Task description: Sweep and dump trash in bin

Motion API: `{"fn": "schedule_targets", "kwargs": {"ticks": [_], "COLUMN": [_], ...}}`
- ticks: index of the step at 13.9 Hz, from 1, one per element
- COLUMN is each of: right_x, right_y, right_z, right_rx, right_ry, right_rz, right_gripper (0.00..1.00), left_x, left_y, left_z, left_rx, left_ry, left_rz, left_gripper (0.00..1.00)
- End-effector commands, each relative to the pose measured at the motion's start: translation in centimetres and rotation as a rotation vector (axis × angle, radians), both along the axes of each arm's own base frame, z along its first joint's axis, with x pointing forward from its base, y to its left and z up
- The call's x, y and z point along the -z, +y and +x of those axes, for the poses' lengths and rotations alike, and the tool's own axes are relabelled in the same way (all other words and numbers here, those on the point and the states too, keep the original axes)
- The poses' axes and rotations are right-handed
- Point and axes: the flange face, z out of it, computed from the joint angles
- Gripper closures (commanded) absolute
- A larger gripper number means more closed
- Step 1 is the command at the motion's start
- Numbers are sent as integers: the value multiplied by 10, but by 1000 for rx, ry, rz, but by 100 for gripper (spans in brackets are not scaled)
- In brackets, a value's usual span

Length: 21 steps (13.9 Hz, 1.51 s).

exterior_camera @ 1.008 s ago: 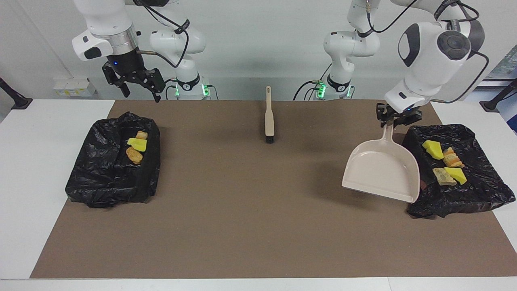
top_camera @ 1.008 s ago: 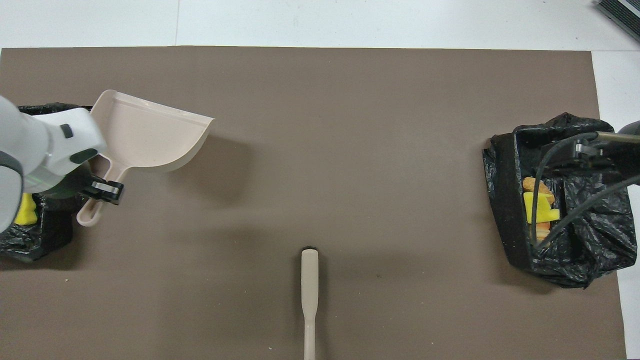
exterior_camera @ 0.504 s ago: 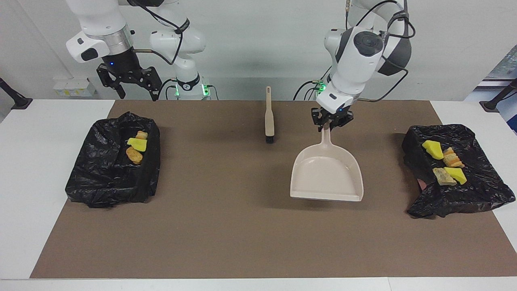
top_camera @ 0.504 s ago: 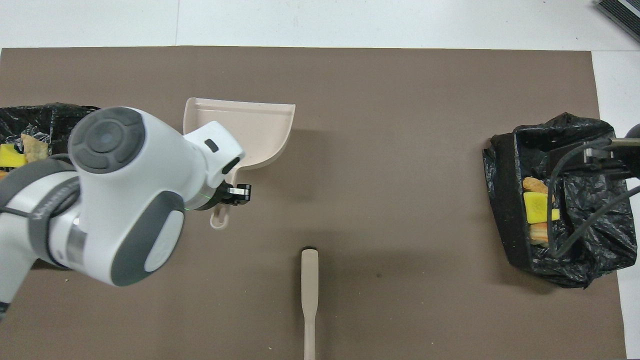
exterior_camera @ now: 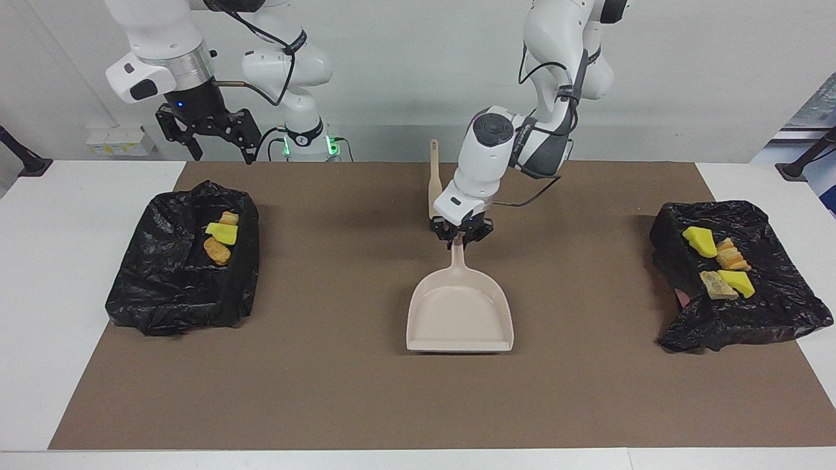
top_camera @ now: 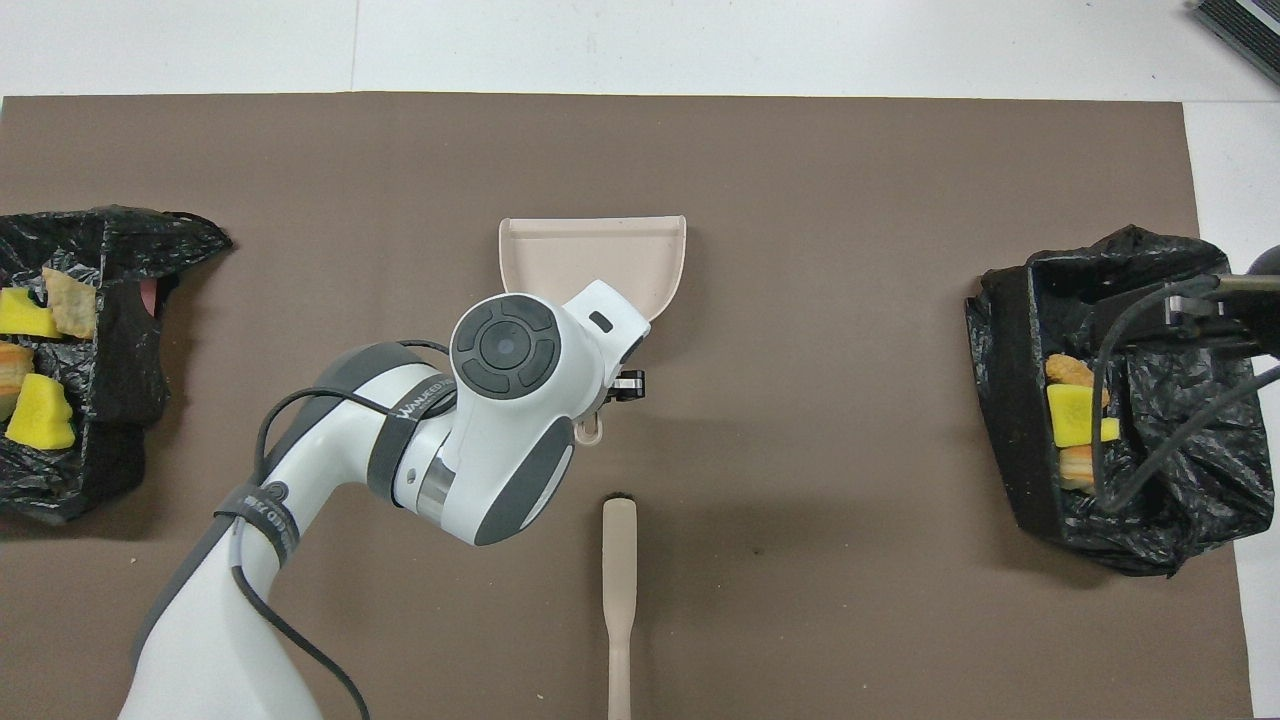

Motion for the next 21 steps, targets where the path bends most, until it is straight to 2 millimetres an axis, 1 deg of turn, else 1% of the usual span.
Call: {"fn": "schedule_targets", "kwargs": {"ticks": [1,2,3,4,5,7,8,9,11,13,14,15,16,17,18,19,21], "right_x": [3,4,3,3,3,4,4,3,3,3,3,3,3,3,4,4,3], "right_y": [-1,0,3,4,4,5,5,5,5,6,7,6,7,7,7,7,7], "right_z": [1,-1,-2,-2,-3,-3,-3,-3,-3,-3,-3,-3,-3,-3,-3,-3,-3], "right_rx": [-14,-15,-20,-18,-14,-15,-14,-14,-12,-3,-4,-3,-3,-3,-3,-3,-3], "right_ry": [13,17,19,19,20,25,25,20,19,23,23,20,18,20,21,23,20], "right_rz": [19,19,18,18,17,17,17,17,17,17,17,17,17,17,17,17,17], "right_gripper": [0,0,0,0,0,0,0,0,0,0,0,0,0,0,0,0,0], "left_x": [14,25,24,23,18,-3,-17,-26,-41,-57,-67,-71,-73,-81,-89,-97,-115], "left_y": [-21,-31,-28,-24,-20,0,12,24,49,90,100,106,117,131,148,166,215], "left_z": [-6,-8,-3,0,1,6,10,16,35,61,70,74,81,90,99,106,119], "left_rx": [-35,-47,-47,-70,-92,-143,-154,-171,-212,-284,-293,-276,-256,-256,-266,-237,-146], "left_ry": [-20,-32,-32,-29,-21,17,19,22,28,13,-3,-16,-26,-44,-52,-51,-27], "left_rz": [-24,-32,-30,-31,-36,-22,-26,-23,-15,-27,-36,-41,-40,-45,-45,-38,-17], "left_gripper": [100,100,99,54,1,0,0,0,0,0,0,0,0,0,0,0,0]}}
